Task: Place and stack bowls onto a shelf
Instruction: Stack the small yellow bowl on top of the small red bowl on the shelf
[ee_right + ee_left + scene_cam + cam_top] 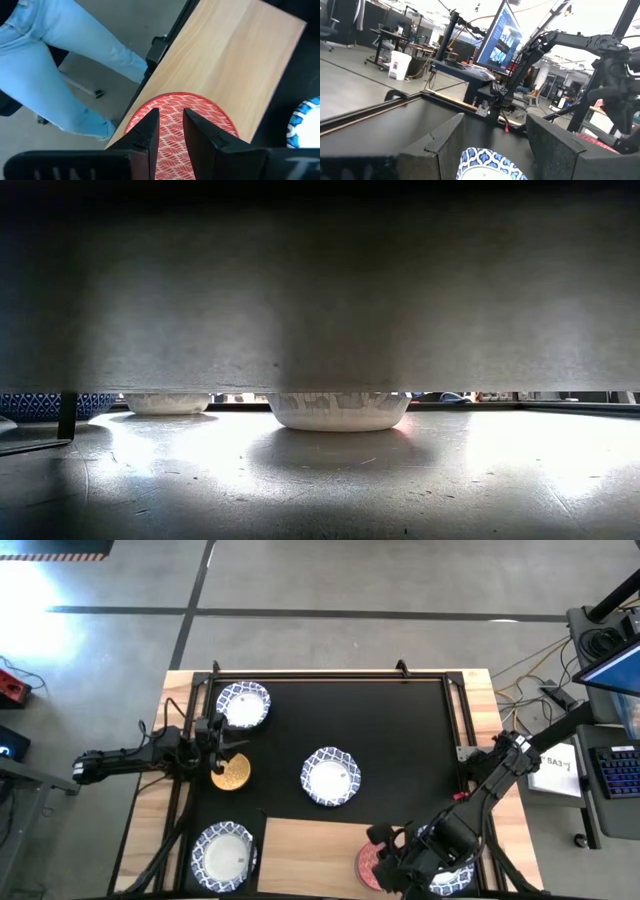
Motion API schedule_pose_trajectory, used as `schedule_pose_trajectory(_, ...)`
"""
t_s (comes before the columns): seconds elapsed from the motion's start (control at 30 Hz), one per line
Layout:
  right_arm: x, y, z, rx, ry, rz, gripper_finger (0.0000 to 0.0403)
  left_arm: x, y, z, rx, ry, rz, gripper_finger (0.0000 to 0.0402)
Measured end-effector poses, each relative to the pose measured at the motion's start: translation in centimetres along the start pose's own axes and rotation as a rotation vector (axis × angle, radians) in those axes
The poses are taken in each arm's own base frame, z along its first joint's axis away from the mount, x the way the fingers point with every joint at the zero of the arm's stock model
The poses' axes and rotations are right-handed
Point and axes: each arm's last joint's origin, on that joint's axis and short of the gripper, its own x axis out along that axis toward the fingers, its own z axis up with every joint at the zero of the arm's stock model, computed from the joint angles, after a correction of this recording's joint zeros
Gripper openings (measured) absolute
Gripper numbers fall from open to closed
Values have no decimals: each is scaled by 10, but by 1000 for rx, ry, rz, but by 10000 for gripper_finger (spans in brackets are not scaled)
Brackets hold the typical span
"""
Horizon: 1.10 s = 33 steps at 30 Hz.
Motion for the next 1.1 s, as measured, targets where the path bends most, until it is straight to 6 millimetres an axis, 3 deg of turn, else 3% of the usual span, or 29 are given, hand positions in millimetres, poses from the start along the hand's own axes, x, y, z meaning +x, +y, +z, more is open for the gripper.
schedule_pose_trajectory(0.2,0,-5,1,11,-7,-31,75,0,0,4,-27,-54,27,194)
schedule_pose_trajectory(0.43,1,-20,1,42,21,-62,86,0,-5,11,-10,-102,-66,194)
schedule_pose_trajectory(0.7,-5,-36,-5,53,94,-98,82,11,-13,37,-101,35,45,194)
schedule_pose_trajectory(0.8,-7,-40,-7,60,109,-119,82,21,-17,48,-110,160,118,194)
schedule_pose_trajectory(0.93,-8,-41,-11,66,148,-140,82,33,-16,50,-191,389,339,194)
schedule_pose_trajectory(1.1,-10,-43,-15,72,197,-151,82,42,-19,52,-225,712,481,194)
